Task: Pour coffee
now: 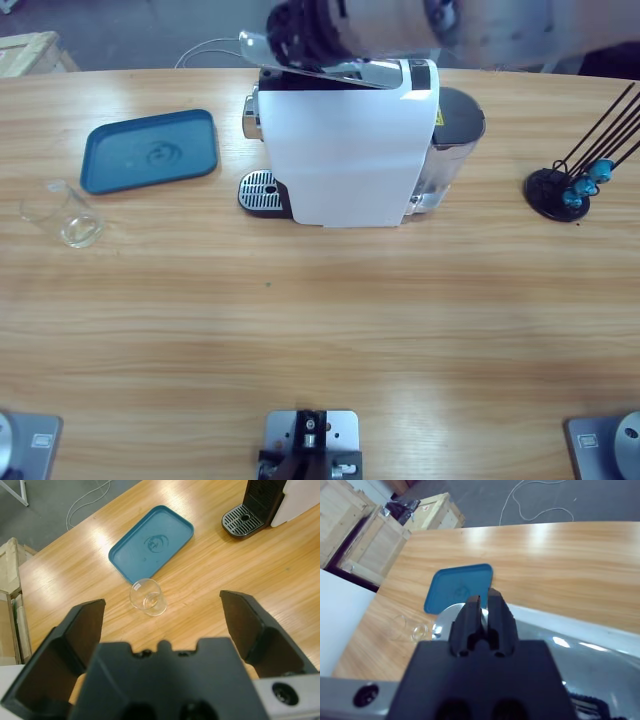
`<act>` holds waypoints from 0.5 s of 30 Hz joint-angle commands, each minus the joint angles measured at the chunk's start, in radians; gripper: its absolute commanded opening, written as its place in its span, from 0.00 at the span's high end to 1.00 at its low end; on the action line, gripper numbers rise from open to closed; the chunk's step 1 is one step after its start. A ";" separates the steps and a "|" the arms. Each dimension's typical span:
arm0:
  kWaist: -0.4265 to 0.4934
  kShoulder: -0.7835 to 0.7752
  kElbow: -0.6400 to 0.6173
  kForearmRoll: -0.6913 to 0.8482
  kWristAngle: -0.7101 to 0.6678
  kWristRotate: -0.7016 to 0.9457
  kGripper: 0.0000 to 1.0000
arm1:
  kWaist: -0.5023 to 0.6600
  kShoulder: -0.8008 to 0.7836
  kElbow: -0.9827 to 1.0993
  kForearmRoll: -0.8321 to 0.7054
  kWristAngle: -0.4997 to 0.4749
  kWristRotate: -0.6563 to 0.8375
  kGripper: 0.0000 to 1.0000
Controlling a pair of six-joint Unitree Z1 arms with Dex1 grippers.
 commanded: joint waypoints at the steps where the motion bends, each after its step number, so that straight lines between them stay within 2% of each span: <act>1: 0.007 0.006 0.012 0.015 0.026 -0.036 0.01 | 0.065 0.177 0.139 0.037 0.017 0.021 1.00; 5: 0.007 0.008 0.011 0.016 0.024 -0.036 0.01 | 0.037 0.203 0.144 0.070 0.047 0.080 1.00; 15: 0.007 0.022 0.012 0.015 0.024 -0.038 0.01 | -0.007 0.216 0.153 0.112 0.070 0.079 1.00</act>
